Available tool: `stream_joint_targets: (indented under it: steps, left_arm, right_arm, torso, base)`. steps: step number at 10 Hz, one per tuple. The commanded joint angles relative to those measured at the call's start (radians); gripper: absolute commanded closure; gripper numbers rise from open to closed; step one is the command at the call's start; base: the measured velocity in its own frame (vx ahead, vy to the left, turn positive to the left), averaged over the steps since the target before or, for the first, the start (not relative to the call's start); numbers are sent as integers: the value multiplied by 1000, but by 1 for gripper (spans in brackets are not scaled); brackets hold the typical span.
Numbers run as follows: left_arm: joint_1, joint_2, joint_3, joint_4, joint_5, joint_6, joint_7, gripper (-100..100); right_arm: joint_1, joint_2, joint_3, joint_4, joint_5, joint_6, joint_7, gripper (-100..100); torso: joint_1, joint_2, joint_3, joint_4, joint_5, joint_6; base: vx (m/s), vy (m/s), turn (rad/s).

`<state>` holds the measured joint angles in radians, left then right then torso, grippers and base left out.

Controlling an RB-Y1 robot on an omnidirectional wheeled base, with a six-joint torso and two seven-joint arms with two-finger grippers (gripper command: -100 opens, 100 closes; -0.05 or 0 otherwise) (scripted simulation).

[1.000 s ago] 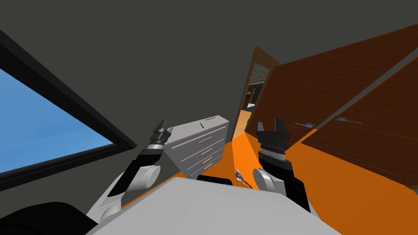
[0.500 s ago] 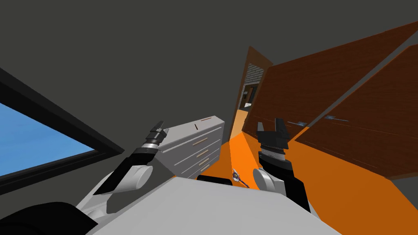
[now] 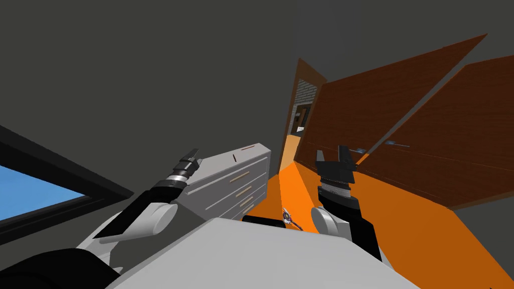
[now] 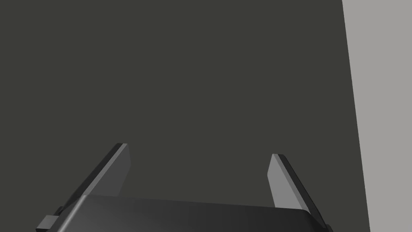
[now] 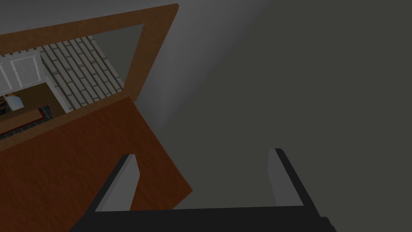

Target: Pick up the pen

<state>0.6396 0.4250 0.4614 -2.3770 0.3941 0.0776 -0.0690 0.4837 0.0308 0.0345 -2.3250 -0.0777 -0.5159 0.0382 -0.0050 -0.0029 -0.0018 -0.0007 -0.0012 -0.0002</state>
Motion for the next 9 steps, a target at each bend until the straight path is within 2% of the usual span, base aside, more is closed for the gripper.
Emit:
stream_joint_targets:
  steps: [1, 3, 4, 6, 7, 9]
  left_arm:
    - [14, 42, 50, -5, 44, 50, -36, -100]
    - [14, 42, 61, -5, 44, 96, -36, -100]
    - [29, 79, 104, -8, 84, 127, -67, -100]
    - [29, 79, 114, -8, 84, 168, -67, -100]
    - [44, 116, 161, -10, 126, 201, -99, -100]
    - [44, 116, 167, -10, 126, 241, -99, -100]
  right_arm:
    - [0, 0, 0, 0, 0, 0, 0, 0]
    - [0, 0, 0, 0, 0, 0, 0, 0]
    - [0, 0, 0, 0, 0, 0, 0, 0]
    - [0, 0, 0, 0, 0, 0, 0, 0]
    - [0, 0, 0, 0, 0, 0, 0, 0]
    - [0, 0, 0, 0, 0, 0, 0, 0]
  torso:
    - [0, 0, 0, 0, 0, 0]
    - [-2, -1, -1, 0, 0, 0]
    - [1, 1, 1, 0, 0, 0]
    - [0, 1, 1, 0, 0, 0]
    - [2, 2, 1, 0, 0, 0]
    - [0, 1, 0, 0, 0, 0]
  base:
    - [82, -109, -129]
    - [49, -70, -22]
    - [42, -77, -154]
    - [37, -52, -31]
    - [60, -70, -167]
    - [40, -55, -28]
